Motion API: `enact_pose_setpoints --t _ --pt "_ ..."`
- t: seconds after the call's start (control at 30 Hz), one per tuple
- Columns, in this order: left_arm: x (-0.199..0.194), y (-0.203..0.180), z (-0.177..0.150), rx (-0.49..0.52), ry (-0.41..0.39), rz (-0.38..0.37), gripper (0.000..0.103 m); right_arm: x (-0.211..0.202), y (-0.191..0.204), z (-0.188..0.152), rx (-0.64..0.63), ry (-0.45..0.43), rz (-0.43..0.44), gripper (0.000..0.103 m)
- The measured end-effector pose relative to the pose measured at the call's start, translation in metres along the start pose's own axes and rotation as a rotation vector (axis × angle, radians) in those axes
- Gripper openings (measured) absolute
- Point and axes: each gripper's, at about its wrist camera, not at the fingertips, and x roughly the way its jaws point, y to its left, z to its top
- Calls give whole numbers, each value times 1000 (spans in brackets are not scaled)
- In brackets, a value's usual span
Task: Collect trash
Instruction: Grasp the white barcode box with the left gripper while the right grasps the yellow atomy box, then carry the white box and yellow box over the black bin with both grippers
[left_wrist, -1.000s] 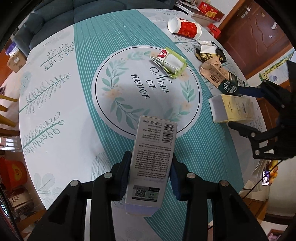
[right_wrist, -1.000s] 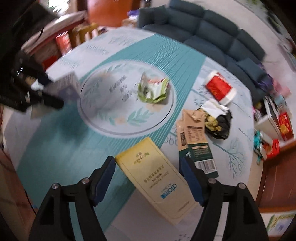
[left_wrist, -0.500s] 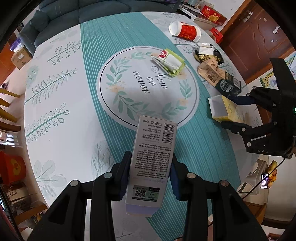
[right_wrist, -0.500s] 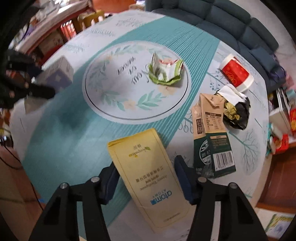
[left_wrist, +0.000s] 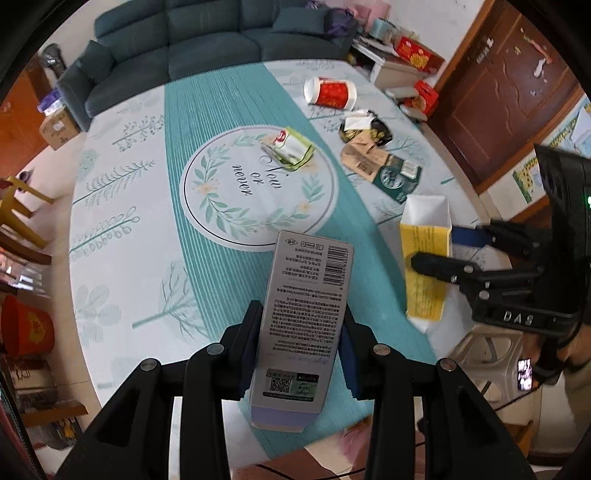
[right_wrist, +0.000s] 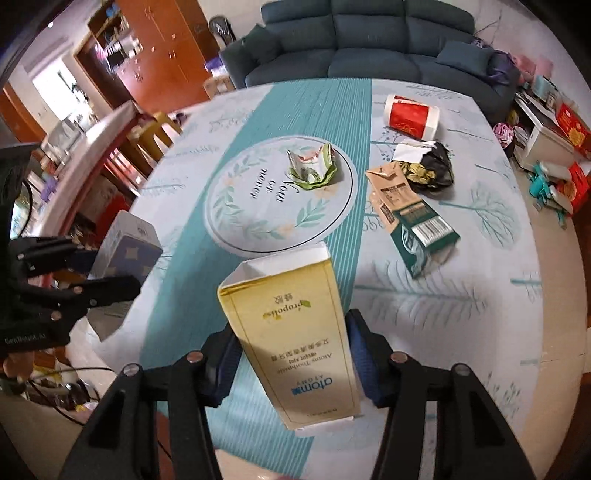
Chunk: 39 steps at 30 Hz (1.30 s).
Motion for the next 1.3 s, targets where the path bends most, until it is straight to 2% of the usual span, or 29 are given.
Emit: enact_pose_setpoints --t 0.13,0.4,0.53,0.7,1.03,1.3 --pt "-20 -26 -23 -58 -57 14 37 -28 2 -24 19 -52 49 54" --pt "-45 -96 -88 -165 -132 26 37 -93 7 -80 -57 -145 112 54" --pt "-58 -125 -120 -197 -138 37 37 -117 6 -112 -70 -144 138 54" --pt "-73 -150 -152 -192 -108 62 37 -134 8 -148 -84 -122 167 54" --pt "-72 -166 -190 -144 -30 74 37 -129 14 -203 -8 -84 202 54" --pt "-23 -151 -215 -137 47 7 37 -92 8 -240 115 -45 130 54"
